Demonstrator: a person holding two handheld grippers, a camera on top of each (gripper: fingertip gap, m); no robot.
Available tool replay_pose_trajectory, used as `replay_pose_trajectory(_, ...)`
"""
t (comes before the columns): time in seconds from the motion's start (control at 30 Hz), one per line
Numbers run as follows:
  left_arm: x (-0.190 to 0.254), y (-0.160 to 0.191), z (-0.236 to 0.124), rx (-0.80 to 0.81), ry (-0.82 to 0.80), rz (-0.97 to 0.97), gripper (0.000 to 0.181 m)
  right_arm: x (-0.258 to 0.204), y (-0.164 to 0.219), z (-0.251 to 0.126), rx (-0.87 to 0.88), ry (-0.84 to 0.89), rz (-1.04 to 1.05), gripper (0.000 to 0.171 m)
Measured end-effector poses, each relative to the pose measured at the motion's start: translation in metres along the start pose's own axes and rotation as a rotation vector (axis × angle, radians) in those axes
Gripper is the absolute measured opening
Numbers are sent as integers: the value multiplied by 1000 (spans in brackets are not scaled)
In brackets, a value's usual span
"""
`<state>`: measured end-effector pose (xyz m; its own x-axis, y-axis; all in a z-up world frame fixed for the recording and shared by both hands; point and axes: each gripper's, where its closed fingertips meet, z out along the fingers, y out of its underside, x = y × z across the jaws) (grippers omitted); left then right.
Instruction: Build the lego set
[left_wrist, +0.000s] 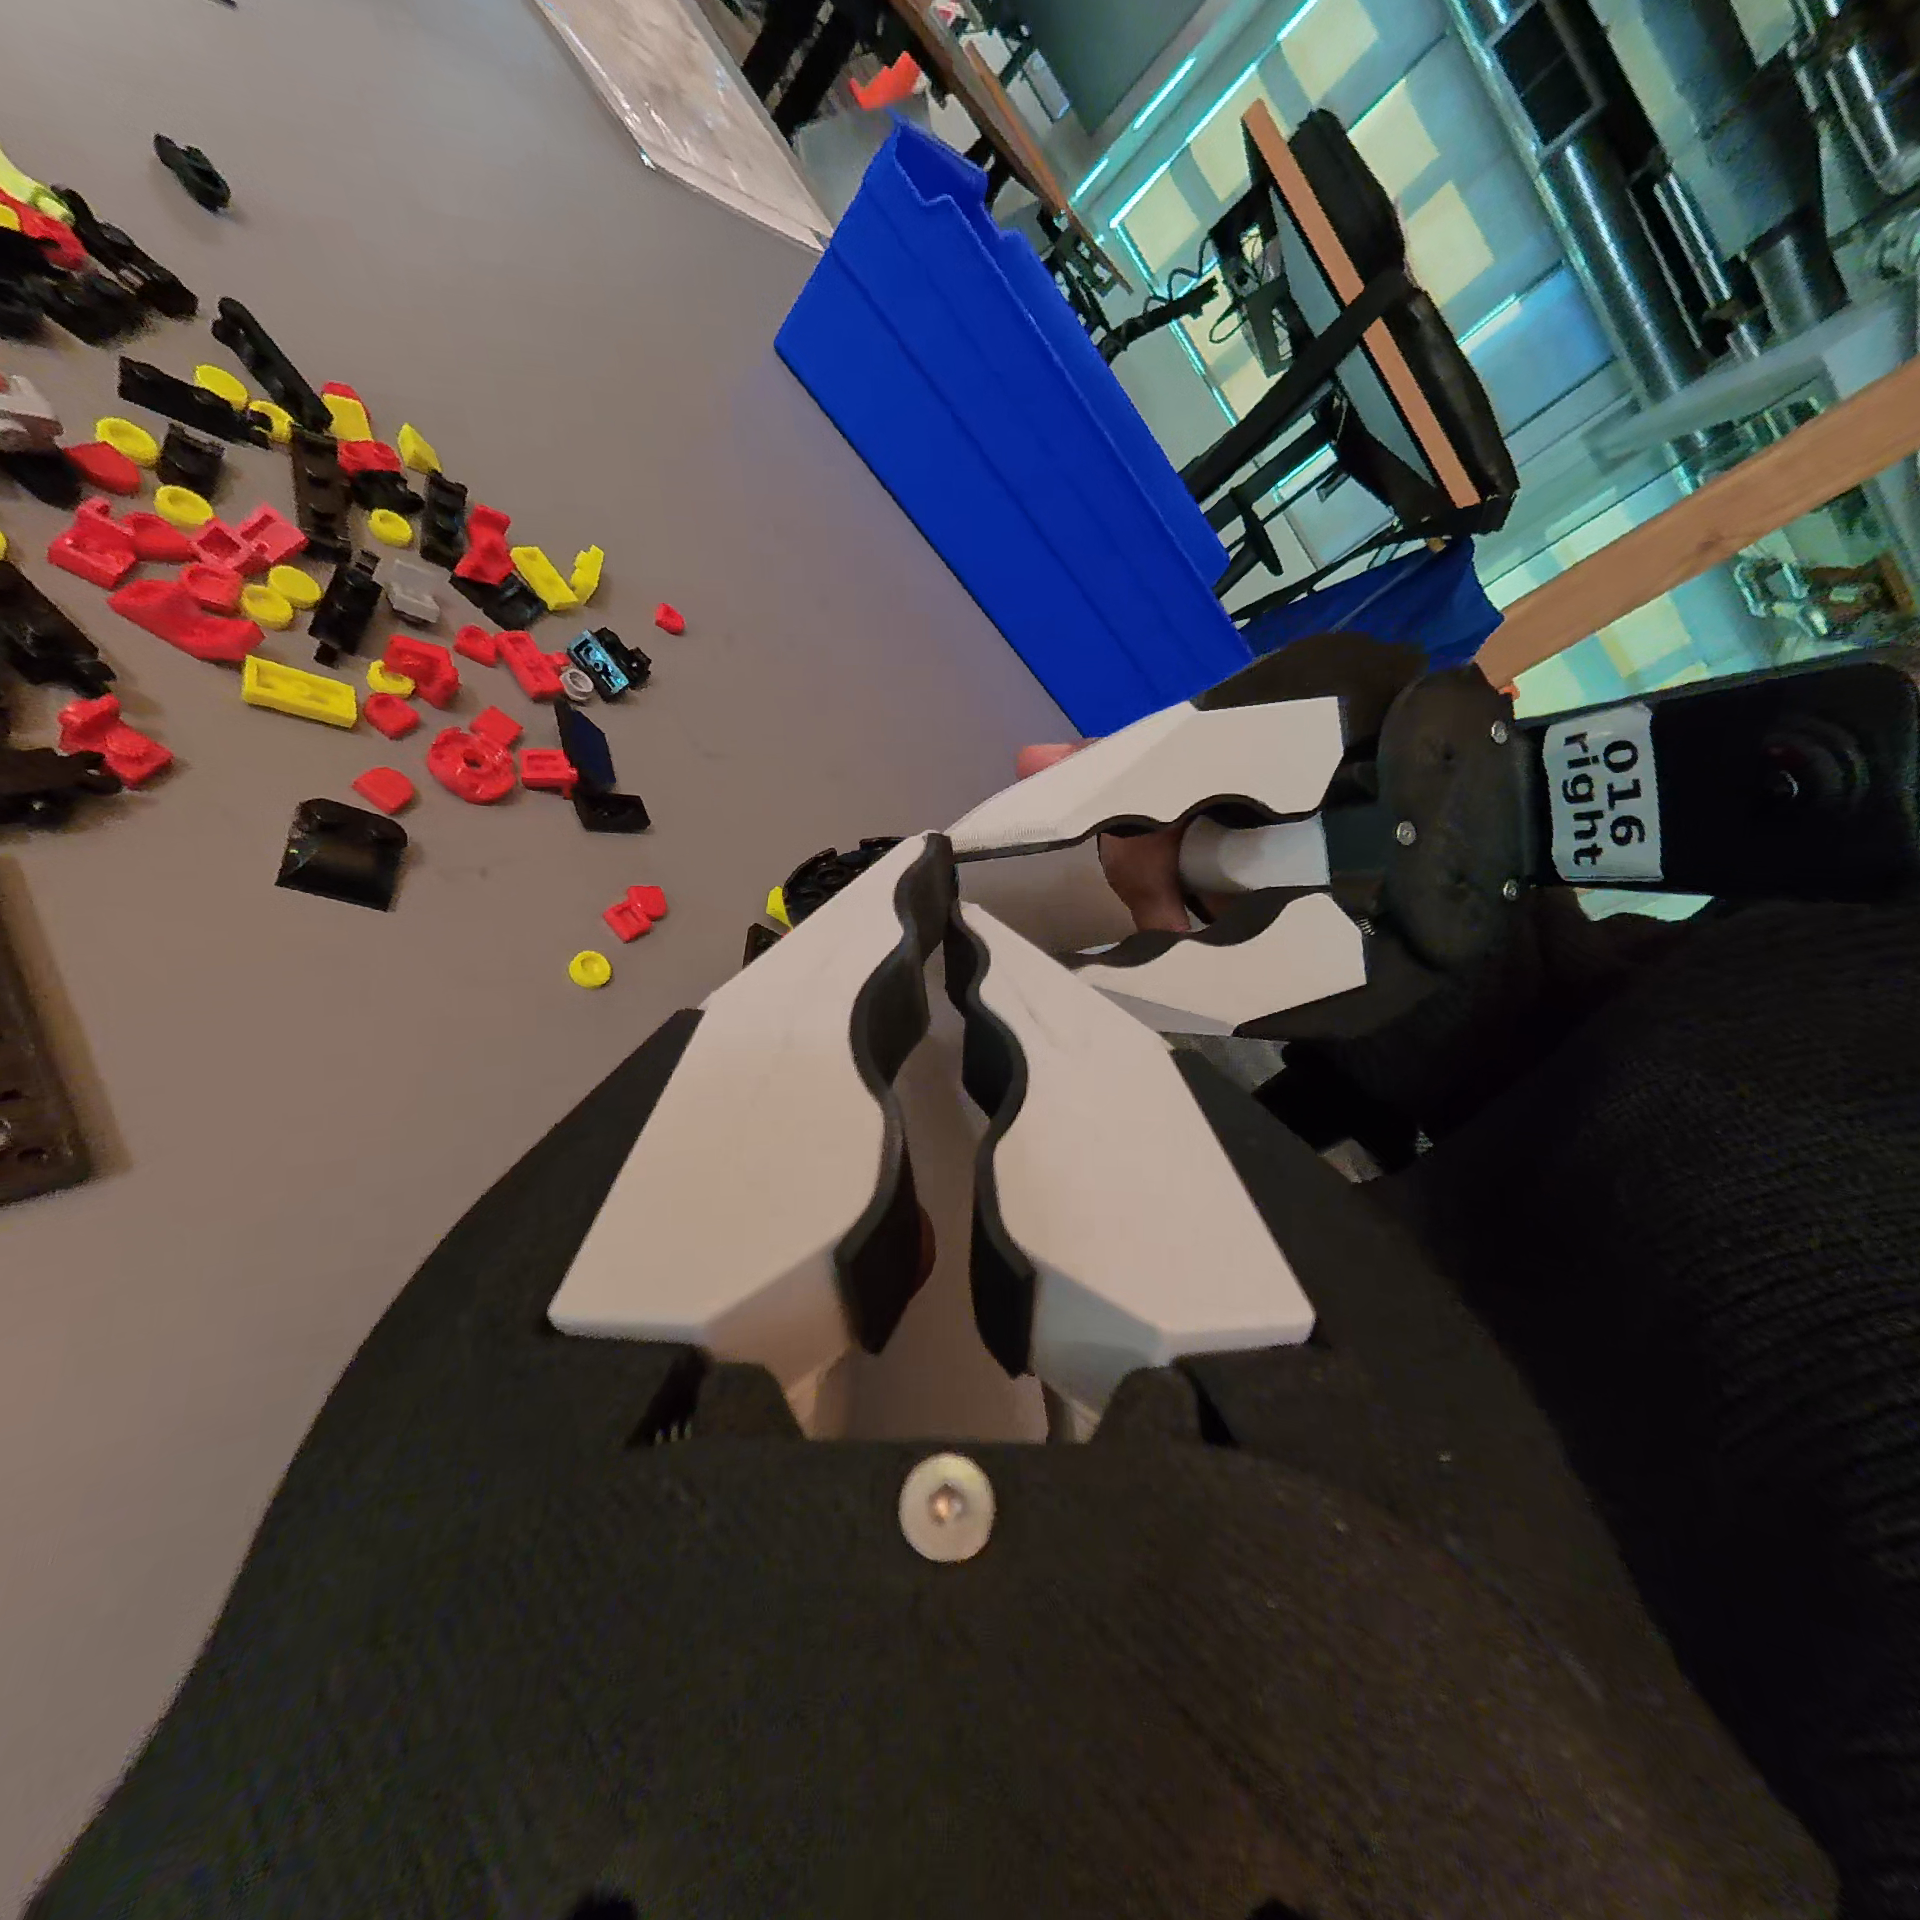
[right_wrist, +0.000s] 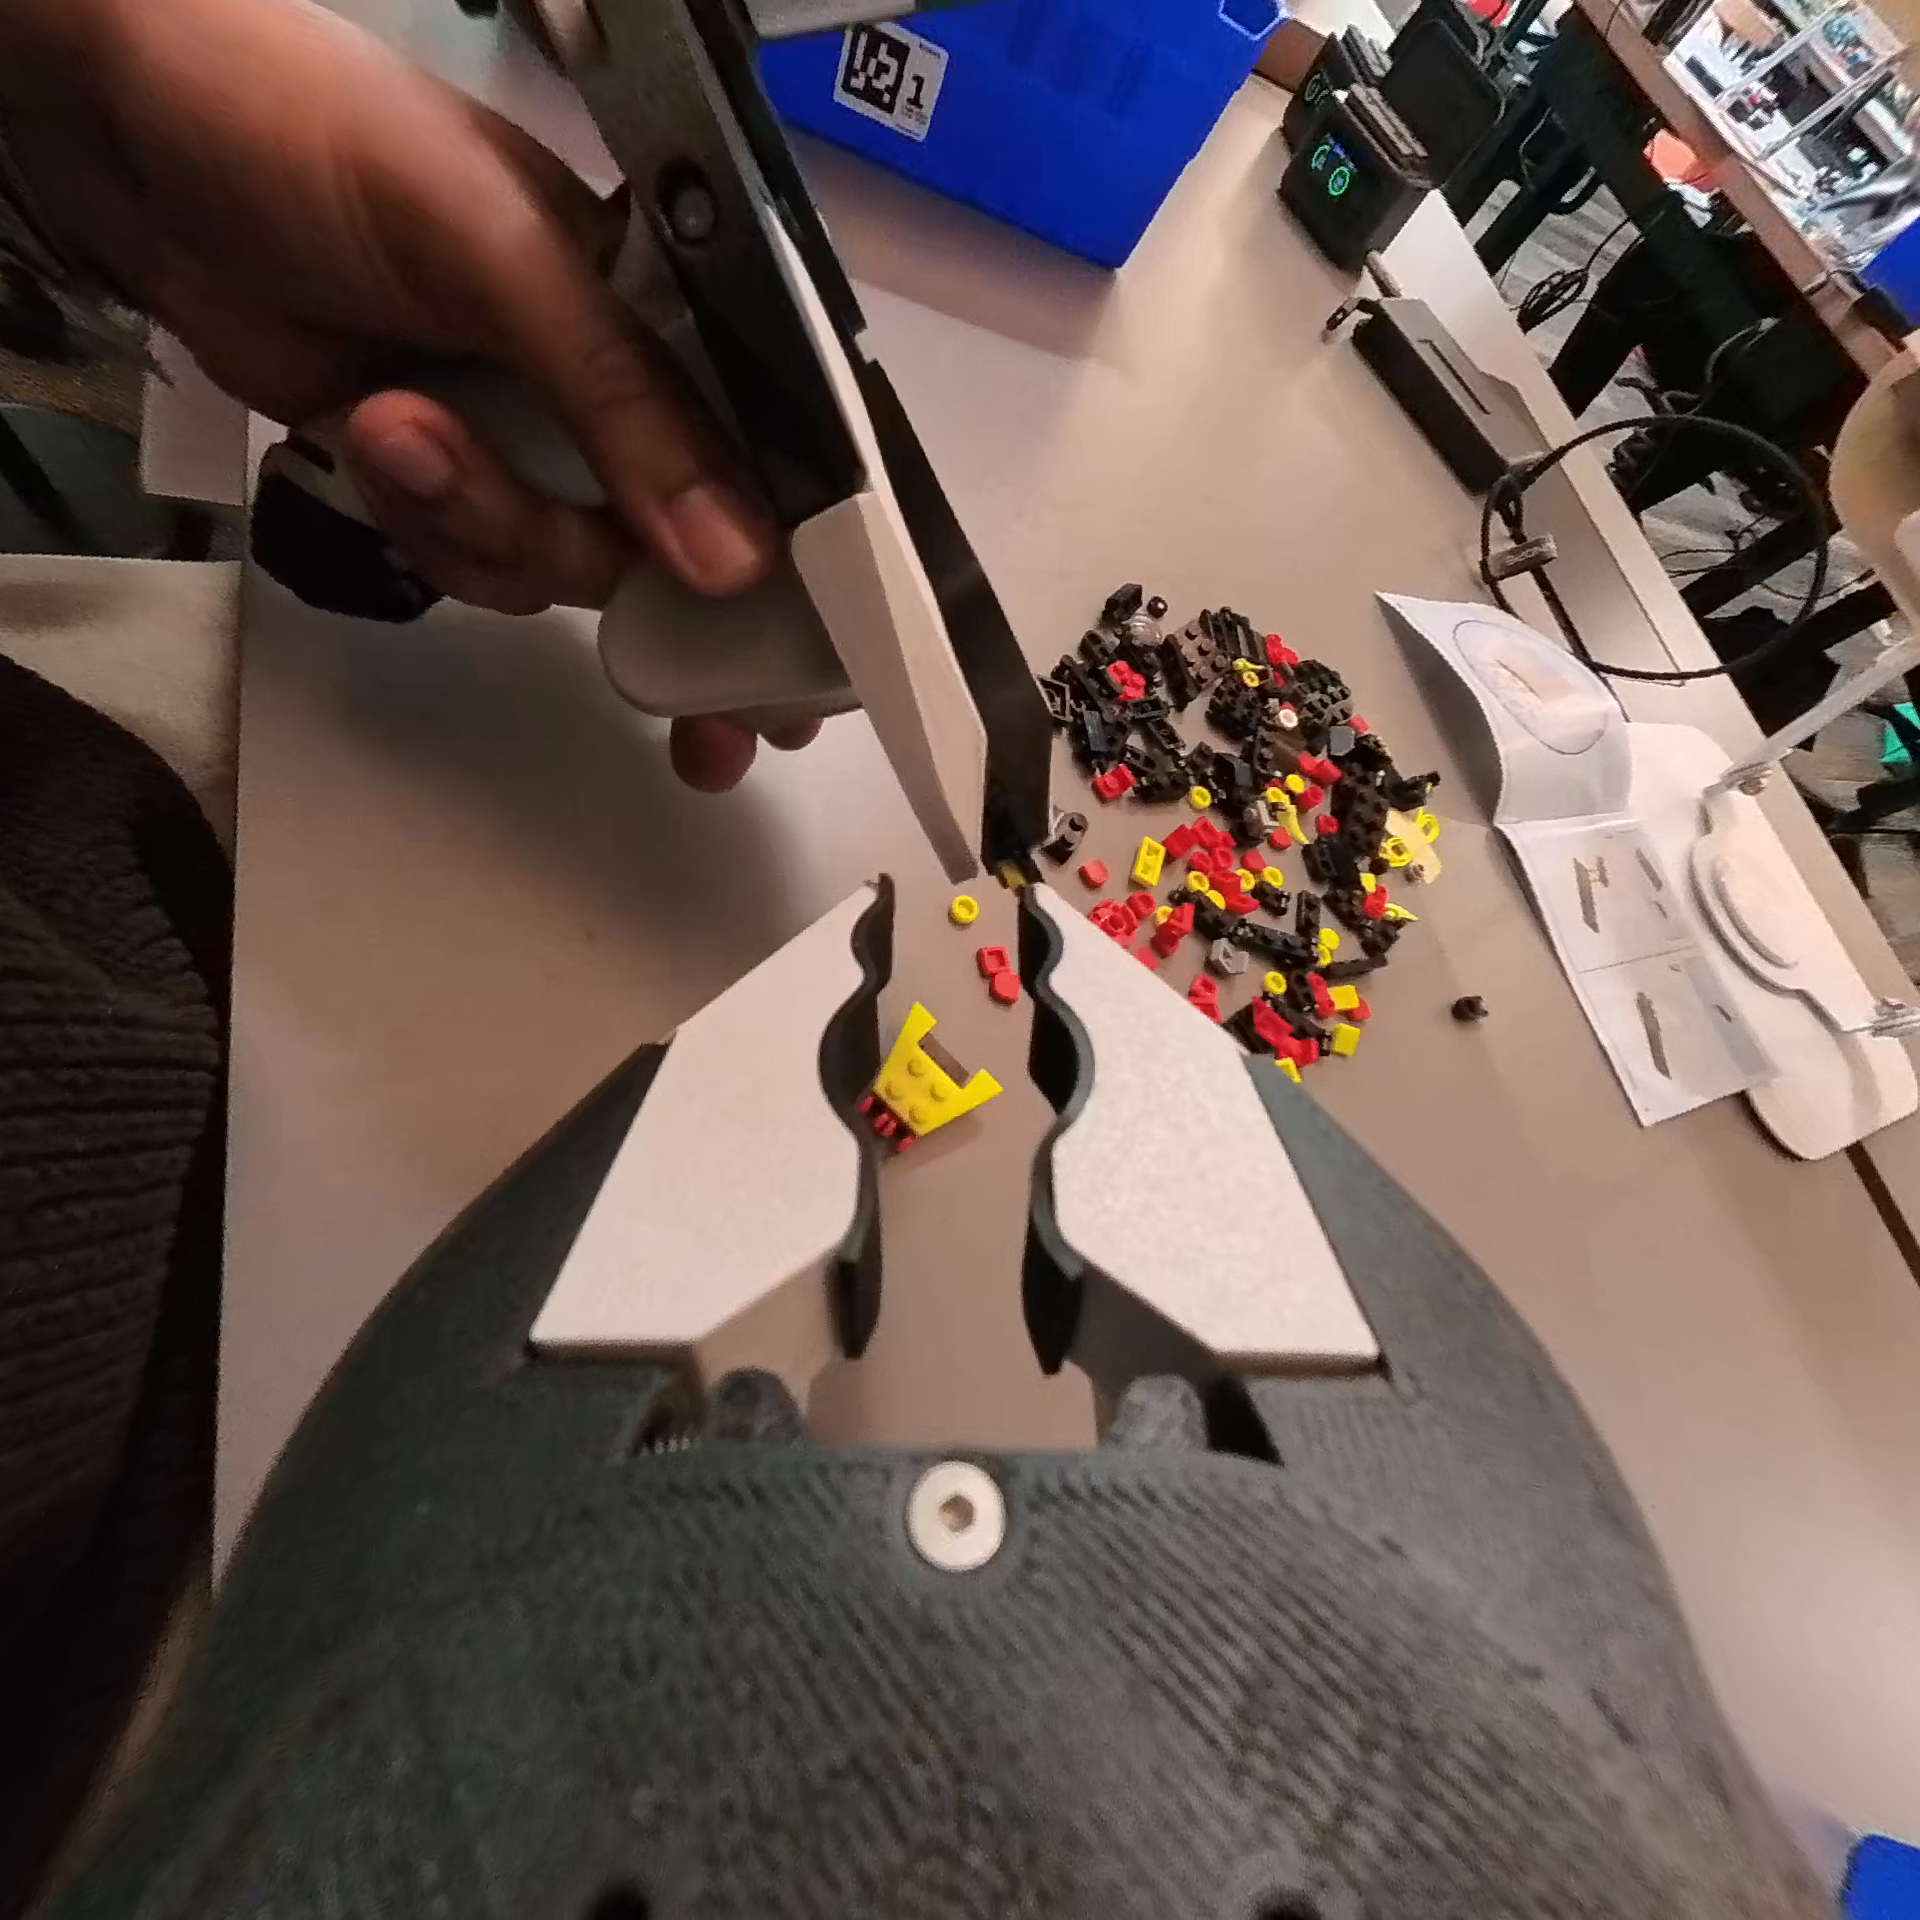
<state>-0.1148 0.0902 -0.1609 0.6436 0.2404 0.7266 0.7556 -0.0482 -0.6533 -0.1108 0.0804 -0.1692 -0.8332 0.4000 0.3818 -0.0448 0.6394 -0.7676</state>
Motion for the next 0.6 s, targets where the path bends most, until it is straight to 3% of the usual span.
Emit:
replay_pose_trajectory(0.13,0,-3,-1,23,23,-59,0,-7,-1,1,3,-36,18,14)
replay_pose_trajectory(0.17,-1,-2,0,22,20,-65,0,-9,0,1,-8,-38,-12,3)
replay_pose_trajectory(0.27,-1,-1,0,14,27,-75,0,8,0,-2,-16,56,-43,13)
replay_pose_trajectory(0.37,0,-1,0,16,47,-103,0,10,2,-2,-7,35,23,22)
replay_pose_trajectory(0.6,1,-1,1,24,66,-144,0,5,-1,-1,-7,37,-17,18)
